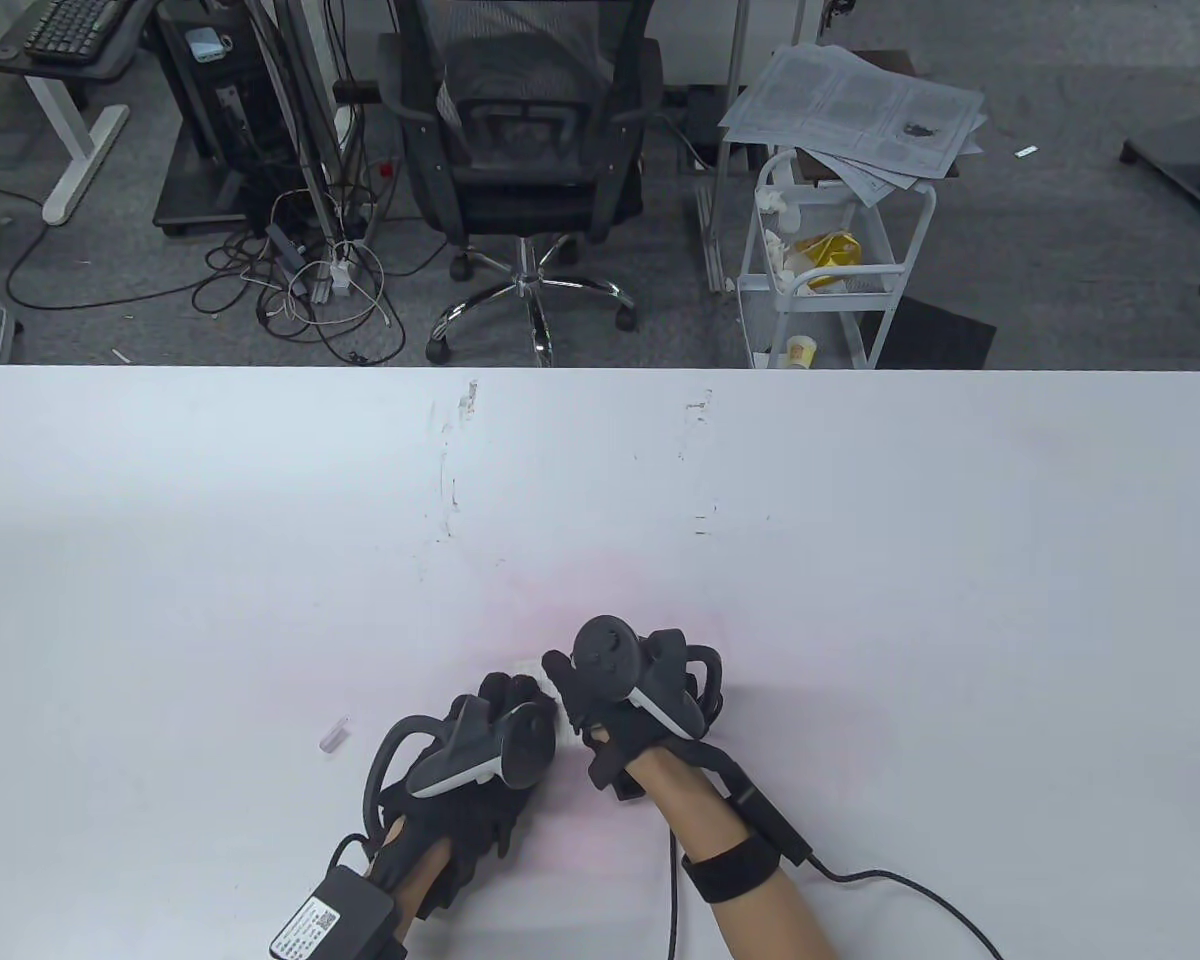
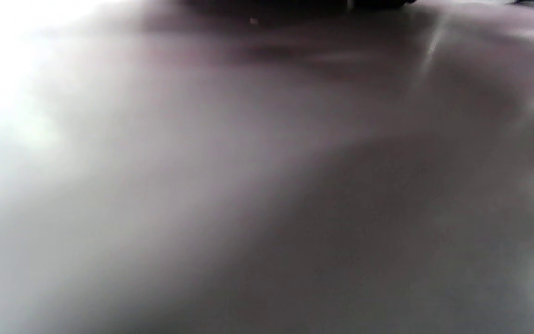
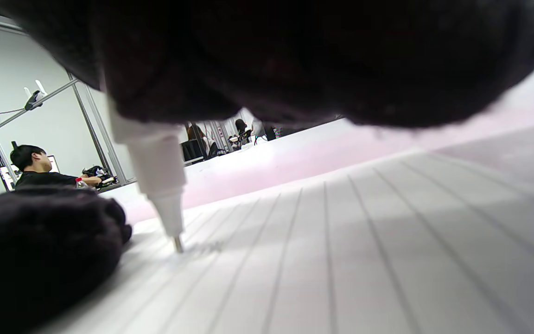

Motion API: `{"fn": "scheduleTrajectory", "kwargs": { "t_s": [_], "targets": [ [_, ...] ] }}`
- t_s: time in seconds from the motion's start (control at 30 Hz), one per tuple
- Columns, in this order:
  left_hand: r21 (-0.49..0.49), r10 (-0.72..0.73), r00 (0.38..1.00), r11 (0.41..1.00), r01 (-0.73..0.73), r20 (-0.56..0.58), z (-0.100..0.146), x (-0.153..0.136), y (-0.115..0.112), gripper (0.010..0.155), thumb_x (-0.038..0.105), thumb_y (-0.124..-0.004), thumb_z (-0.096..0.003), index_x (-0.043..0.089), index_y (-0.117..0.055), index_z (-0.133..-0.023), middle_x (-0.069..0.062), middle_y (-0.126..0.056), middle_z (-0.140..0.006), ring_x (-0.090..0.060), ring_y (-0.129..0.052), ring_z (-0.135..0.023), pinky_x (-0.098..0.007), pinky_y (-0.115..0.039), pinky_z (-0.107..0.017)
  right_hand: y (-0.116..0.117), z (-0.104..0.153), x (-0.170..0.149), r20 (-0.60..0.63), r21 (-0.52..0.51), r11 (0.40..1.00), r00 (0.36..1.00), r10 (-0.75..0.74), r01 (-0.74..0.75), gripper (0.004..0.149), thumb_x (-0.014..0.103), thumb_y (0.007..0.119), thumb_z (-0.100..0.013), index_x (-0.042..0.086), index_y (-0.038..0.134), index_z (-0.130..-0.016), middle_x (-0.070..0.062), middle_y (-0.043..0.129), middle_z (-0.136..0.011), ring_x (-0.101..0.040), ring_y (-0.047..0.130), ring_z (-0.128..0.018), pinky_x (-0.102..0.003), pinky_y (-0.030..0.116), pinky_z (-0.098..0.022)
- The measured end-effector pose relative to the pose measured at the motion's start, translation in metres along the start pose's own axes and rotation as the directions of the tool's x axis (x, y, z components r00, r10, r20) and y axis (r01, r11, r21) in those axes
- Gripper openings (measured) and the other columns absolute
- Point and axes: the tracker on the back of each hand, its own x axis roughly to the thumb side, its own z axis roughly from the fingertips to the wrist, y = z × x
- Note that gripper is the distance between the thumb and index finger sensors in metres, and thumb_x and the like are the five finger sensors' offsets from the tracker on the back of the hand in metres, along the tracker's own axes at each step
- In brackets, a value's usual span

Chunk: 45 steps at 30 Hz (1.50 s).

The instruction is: Squeeze and apply correction pen on text

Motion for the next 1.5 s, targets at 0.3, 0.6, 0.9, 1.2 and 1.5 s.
{"fn": "scheduleTrajectory", "kwargs": {
  "t_s": [0.3, 0.6, 0.9, 1.2, 1.5],
  "targets": [
    [0.0, 0.0, 1.0, 1.0, 0.0, 0.0, -0.0002, 0.0, -0.0001, 0.065, 0.046, -0.054, -0.0484, 0.034, -0.024, -0.105, 0.002, -0.017, -0.116, -0.025, -0.025, -0.113, -0.043, -0.035, -0.085, 0.0006, -0.0005, 0.0, 0.001, 0.014, 1.0, 1.0, -0.007, 0.007, 0.043, 0.052, 0.078, -0.04, 0.014, 0.097, -0.035, -0.004, 0.097, -0.033, -0.024, 0.098, -0.012, -0.048, 0.086, -0.03],
    [0.0, 0.0, 1.0, 1.0, 0.0, 0.0, -0.0002, -0.0001, -0.0002, 0.065, 0.046, -0.054, -0.0484, 0.035, -0.024, -0.105, 0.002, -0.017, -0.116, -0.024, -0.025, -0.113, -0.043, -0.035, -0.084, -0.0006, -0.0003, -0.0006, -0.013, -0.012, 1.0, 1.0, 0.008, -0.008, 0.043, 0.052, 0.078, -0.04, 0.014, 0.097, -0.036, -0.004, 0.097, -0.034, -0.024, 0.099, -0.014, -0.048, 0.086, -0.031],
    [0.0, -0.001, 1.0, 1.0, 0.001, 0.0, -0.0001, 0.0, -0.0003, 0.065, 0.046, -0.054, -0.0484, 0.035, -0.024, -0.105, 0.002, -0.017, -0.116, -0.024, -0.025, -0.113, -0.043, -0.035, -0.084, 0.0003, -0.0016, -0.0003, -0.009, 0.011, 1.0, 1.0, -0.009, 0.009, 0.043, 0.053, 0.077, -0.041, 0.015, 0.097, -0.038, -0.004, 0.097, -0.035, -0.024, 0.099, -0.015, -0.047, 0.086, -0.032],
    [0.0, -0.001, 1.0, 1.0, 0.001, 0.0, -0.0002, -0.0001, -0.0002, 0.065, 0.046, -0.054, -0.0483, 0.035, -0.024, -0.105, 0.002, -0.017, -0.116, -0.025, -0.025, -0.113, -0.044, -0.035, -0.084, -0.0007, -0.0031, -0.002, -0.017, 0.015, 1.0, 1.0, -0.025, 0.025, 0.042, 0.052, 0.078, -0.04, 0.015, 0.097, -0.036, -0.004, 0.097, -0.034, -0.025, 0.099, -0.014, -0.048, 0.086, -0.031],
    [0.0, -0.001, 1.0, 1.0, 0.001, 0.0, -0.0003, 0.0, -0.0004, 0.065, 0.046, -0.054, -0.0484, 0.035, -0.024, -0.105, 0.002, -0.017, -0.116, -0.025, -0.025, -0.113, -0.044, -0.034, -0.084, -0.0027, -0.0029, -0.0033, -0.014, 0.007, 1.0, 1.0, -0.009, 0.009, 0.042, 0.052, 0.078, -0.039, 0.015, 0.097, -0.036, -0.004, 0.097, -0.033, -0.024, 0.099, -0.013, -0.047, 0.086, -0.031]
  ]
}}
